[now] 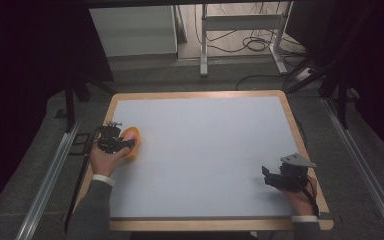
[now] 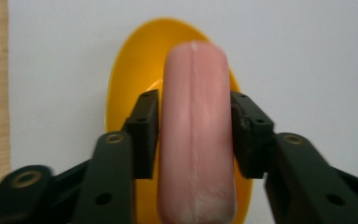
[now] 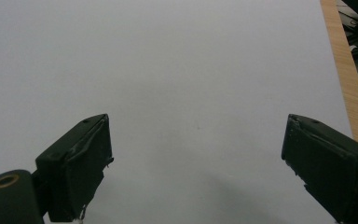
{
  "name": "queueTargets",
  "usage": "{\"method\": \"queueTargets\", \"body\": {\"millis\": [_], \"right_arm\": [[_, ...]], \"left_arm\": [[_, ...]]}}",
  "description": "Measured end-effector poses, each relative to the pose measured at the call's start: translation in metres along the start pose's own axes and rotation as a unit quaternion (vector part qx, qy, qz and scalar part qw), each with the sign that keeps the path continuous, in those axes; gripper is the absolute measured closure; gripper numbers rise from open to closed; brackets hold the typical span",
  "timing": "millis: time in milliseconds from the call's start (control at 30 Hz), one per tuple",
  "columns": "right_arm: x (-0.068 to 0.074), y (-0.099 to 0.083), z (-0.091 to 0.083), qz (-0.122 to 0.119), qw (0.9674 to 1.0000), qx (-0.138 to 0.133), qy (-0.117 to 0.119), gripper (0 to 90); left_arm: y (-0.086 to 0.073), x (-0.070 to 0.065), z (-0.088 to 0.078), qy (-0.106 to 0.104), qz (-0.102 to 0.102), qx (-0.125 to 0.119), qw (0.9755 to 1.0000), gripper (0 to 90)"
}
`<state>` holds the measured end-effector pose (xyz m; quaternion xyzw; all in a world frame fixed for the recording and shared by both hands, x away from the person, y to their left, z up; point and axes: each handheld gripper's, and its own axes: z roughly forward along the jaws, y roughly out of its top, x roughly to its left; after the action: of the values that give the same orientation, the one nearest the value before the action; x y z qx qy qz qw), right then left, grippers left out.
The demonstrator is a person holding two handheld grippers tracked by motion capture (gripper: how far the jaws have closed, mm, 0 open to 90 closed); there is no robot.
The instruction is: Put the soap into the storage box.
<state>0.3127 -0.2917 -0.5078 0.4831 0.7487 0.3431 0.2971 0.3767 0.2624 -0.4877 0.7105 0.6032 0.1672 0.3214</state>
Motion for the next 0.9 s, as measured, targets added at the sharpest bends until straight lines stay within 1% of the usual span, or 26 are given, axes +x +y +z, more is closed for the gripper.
{"method": "queueTargets", "body": {"millis": [67,100,200,267,333,400,467,533,600,667,700,800,900], "right_arm": [[0.000,0.000,0.000,-0.001,1.0000,0.000,0.001,8.2],[0.000,0.000,0.000,-0.001,1.0000,-0.001,0.001,8.2],[0.000,0.000,0.000,-0.001,1.0000,0.000,0.001,8.1],[0.000,0.000,0.000,-0.001,1.0000,0.000,0.000,8.2],[0.001,0.000,0.000,-0.001,1.0000,0.000,0.000,8.1],[0.001,0.000,0.000,-0.001,1.0000,0.000,0.001,8.2],[0.000,0.000,0.000,-0.001,1.0000,0.000,0.000,8.2],[0.000,0.000,0.000,-0.001,1.0000,0.001,-0.001,8.1],[0.001,0.000,0.000,-0.002,1.0000,0.001,0.000,8.1],[0.002,0.000,-0.001,-0.002,1.0000,0.000,0.000,8.1],[0.002,0.000,-0.001,-0.001,1.0000,0.000,0.000,8.1],[0.003,0.000,0.000,-0.004,1.0000,0.001,0.001,8.2],[0.003,0.001,0.000,-0.005,1.0000,0.000,0.002,8.1]], "left_arm": [[0.002,0.001,-0.006,-0.001,0.002,-0.011,0.9999,38.5],[0.002,0.001,-0.010,0.001,0.004,-0.016,0.9999,35.0],[0.001,-0.001,-0.023,-0.010,0.004,-0.038,0.9992,31.9],[0.000,-0.003,-0.030,-0.016,0.012,-0.044,0.9988,29.7],[-0.003,-0.008,-0.039,-0.026,0.021,-0.053,0.9981,27.3],[-0.007,-0.015,-0.046,-0.042,0.036,-0.056,0.9968,26.8],[-0.013,-0.021,-0.052,-0.059,0.053,-0.059,0.9951,26.2],[-0.018,-0.027,-0.056,-0.071,0.065,-0.062,0.9934,26.2],[-0.025,-0.032,-0.057,-0.082,0.070,-0.063,0.9921,26.0],[-0.031,-0.036,-0.057,-0.095,0.079,-0.065,0.9902,25.8],[-0.035,-0.038,-0.057,-0.097,0.083,-0.068,0.9894,26.0],[-0.047,-0.042,-0.055,-0.107,0.087,-0.062,0.9885,26.1],[-0.058,-0.044,-0.051,-0.116,0.087,-0.056,0.9879,26.0]]}}
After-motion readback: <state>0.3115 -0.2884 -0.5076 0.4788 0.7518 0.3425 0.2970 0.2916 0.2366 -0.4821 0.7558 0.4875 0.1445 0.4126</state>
